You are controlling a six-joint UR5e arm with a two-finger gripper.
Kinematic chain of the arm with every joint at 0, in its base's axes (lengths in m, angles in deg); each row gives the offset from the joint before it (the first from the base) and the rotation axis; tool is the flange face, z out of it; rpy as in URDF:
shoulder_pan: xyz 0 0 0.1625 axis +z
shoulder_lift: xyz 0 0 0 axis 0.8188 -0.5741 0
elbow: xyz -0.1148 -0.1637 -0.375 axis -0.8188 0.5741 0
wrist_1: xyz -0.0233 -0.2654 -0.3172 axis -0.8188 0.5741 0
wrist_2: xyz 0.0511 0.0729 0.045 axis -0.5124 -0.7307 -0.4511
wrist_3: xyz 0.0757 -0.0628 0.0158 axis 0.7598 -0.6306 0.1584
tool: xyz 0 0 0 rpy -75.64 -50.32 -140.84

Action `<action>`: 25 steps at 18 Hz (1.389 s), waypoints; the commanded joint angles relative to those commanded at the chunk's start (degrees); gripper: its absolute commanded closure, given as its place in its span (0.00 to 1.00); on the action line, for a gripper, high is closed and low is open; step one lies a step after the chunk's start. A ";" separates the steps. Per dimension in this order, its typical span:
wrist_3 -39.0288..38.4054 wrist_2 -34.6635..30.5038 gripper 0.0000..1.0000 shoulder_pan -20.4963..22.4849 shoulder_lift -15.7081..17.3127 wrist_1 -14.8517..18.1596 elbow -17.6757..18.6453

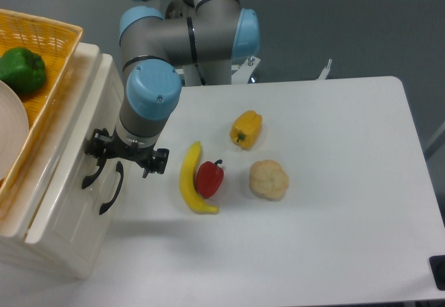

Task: Slide open the top white drawer
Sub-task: 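Pull the handle outward to slide the upper drawer open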

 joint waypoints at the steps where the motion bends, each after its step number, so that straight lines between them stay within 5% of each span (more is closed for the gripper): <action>1: 0.09 0.00 0.00 0.00 0.09 0.00 -0.09; 25: 6.68 -0.79 0.00 4.92 -0.09 0.00 -0.79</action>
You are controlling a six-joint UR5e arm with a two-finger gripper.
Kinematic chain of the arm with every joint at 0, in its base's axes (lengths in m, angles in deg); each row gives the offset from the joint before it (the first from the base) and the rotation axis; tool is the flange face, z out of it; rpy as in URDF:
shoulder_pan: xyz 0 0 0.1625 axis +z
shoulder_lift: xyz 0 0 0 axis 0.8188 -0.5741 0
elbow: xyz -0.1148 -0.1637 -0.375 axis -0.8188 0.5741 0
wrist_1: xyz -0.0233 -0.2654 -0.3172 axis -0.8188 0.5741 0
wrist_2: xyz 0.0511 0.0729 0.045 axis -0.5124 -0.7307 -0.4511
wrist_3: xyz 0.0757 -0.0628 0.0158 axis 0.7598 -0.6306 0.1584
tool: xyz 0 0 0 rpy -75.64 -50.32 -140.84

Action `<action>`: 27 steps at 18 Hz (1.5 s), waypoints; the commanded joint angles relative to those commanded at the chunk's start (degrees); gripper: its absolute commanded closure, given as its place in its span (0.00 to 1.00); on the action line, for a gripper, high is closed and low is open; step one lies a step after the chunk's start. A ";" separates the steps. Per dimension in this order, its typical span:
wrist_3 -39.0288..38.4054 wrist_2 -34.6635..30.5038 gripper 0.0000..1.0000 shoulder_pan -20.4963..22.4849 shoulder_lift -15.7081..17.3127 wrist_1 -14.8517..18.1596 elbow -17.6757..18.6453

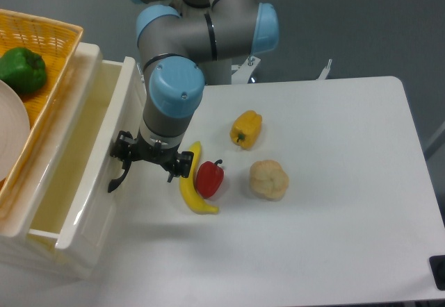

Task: Slide open the top white drawer
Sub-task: 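Pull the handle outward to slide the upper drawer open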

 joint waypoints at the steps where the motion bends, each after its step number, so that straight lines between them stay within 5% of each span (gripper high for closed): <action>1: 0.35 0.09 0.00 0.44 0.00 0.00 0.00; 27: 4.22 0.09 0.00 6.24 -0.53 0.26 -0.88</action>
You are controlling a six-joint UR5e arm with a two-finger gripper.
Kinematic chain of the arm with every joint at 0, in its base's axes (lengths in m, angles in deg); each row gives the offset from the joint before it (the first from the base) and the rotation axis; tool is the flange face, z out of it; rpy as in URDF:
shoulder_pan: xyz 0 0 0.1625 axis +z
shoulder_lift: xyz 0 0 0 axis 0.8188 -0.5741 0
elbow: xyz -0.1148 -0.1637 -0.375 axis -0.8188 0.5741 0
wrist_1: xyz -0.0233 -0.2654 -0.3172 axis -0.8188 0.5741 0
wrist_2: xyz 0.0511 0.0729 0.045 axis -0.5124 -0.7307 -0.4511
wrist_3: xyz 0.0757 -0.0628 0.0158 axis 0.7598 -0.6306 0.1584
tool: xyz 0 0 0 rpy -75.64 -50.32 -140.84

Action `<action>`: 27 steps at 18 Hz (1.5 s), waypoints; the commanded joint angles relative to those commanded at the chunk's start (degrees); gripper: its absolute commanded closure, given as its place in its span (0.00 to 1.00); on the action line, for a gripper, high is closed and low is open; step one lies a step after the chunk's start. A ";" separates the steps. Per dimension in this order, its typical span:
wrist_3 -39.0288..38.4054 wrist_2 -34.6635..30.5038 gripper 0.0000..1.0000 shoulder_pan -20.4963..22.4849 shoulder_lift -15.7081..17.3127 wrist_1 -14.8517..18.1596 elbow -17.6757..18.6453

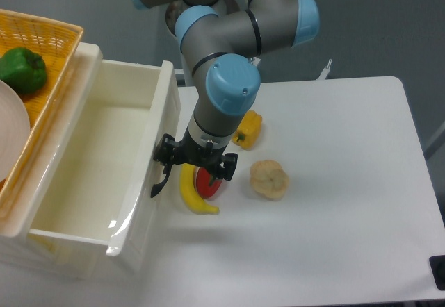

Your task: Slide open the top white drawer

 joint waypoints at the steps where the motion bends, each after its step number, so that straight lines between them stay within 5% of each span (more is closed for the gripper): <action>1: 0.00 0.00 0.00 0.26 0.00 0.00 0.00; 27: -0.18 8.70 0.00 5.54 0.53 0.00 0.00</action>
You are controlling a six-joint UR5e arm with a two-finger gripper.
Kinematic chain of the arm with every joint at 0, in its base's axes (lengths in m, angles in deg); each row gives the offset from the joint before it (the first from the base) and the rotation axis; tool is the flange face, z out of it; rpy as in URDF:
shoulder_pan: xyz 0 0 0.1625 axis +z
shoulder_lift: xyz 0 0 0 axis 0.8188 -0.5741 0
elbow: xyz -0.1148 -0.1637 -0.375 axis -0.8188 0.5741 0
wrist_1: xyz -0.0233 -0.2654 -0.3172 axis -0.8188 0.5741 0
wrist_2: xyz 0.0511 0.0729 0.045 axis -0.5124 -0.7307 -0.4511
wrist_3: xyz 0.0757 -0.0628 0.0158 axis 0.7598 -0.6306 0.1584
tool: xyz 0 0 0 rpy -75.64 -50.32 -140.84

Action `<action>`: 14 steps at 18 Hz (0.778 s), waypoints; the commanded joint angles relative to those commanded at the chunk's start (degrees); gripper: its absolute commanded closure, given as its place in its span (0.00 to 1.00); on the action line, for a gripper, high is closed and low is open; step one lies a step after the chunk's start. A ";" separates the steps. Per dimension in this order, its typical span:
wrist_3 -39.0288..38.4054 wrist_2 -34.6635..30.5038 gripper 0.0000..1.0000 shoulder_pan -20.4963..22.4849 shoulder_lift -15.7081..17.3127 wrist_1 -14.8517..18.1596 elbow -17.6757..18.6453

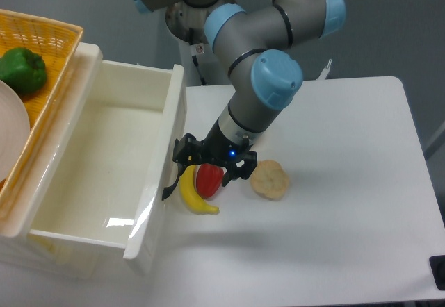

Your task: Slide open the top white drawer

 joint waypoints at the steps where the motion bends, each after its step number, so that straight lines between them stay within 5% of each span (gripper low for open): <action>1: 0.00 -0.17 0.00 0.00 0.00 -0.78 -0.26; 6: 0.27 -4.73 0.00 -0.09 -0.26 -6.94 -0.27; 14: 16.07 -15.64 0.00 3.77 -4.39 -7.47 -0.44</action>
